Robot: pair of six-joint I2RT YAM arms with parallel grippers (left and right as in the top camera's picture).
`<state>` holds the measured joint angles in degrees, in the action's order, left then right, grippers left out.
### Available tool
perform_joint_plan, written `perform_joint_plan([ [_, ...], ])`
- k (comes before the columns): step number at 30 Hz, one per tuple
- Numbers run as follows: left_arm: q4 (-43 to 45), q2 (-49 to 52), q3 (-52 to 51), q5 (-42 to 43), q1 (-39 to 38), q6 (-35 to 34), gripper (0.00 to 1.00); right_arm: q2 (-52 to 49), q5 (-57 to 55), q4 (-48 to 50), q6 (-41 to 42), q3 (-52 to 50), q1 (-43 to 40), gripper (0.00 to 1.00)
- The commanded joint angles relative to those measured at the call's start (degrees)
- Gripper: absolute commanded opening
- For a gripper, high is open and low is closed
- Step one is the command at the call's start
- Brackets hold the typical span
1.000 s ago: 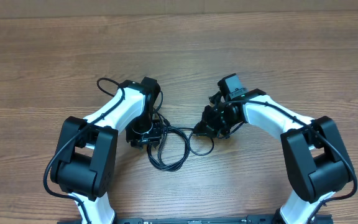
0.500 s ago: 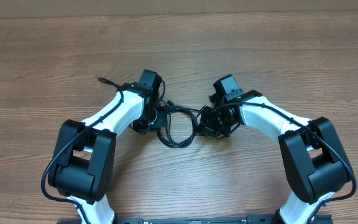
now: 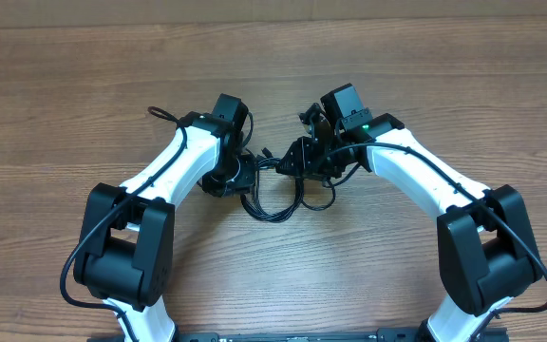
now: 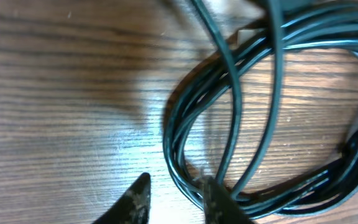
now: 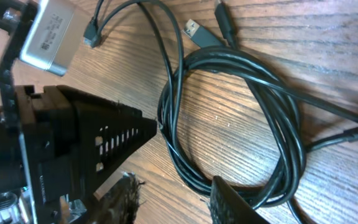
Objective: Untangle cables
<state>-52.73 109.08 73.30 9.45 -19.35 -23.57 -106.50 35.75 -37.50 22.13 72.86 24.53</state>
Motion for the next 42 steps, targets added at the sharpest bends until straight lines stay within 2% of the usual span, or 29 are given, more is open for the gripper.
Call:
perform_joint_plan([
  [1,0.33,0.33,-1.73,0.61,0.63,-6.45,0.36,1.38,0.31,1.09,-1.2,0.59,0.33,0.31],
  [10,5.01,0.33,-5.86,0.66,0.63,-15.76,0.37,0.48,-4.35,2.4,-1.2,-0.11,2.49,0.29],
  [14,7.26,0.33,-7.19,0.7,0.63,-16.59,0.28,0.26,-8.17,3.74,-0.74,-0.11,4.17,0.29],
  [19,8.83,0.33,-8.33,0.72,0.63,-16.96,0.23,-0.44,-12.24,4.92,0.5,-0.11,6.82,0.28],
  [23,8.9,0.33,-8.33,0.7,0.72,-16.92,0.04,-1.05,-15.39,5.62,2.29,-0.15,8.55,0.28],
  [26,8.87,0.31,-8.33,0.79,1.44,-16.44,0.04,-2.05,-15.34,6.21,3.67,-0.15,9.22,0.31],
  [29,9.38,0.31,-8.31,3.21,2.95,-12.92,0.04,-4.33,-15.32,7.28,6.45,-0.15,9.86,0.36],
  [38,9.49,0.31,-8.31,13.75,8.55,1.7,0.04,-9.18,-9.11,13.97,6.34,-0.15,10.67,0.4],
  [42,8.85,0.31,-8.33,15.23,8.48,4.61,0.04,-9.27,-9.07,16.63,6.38,-0.15,10.67,0.4],
])
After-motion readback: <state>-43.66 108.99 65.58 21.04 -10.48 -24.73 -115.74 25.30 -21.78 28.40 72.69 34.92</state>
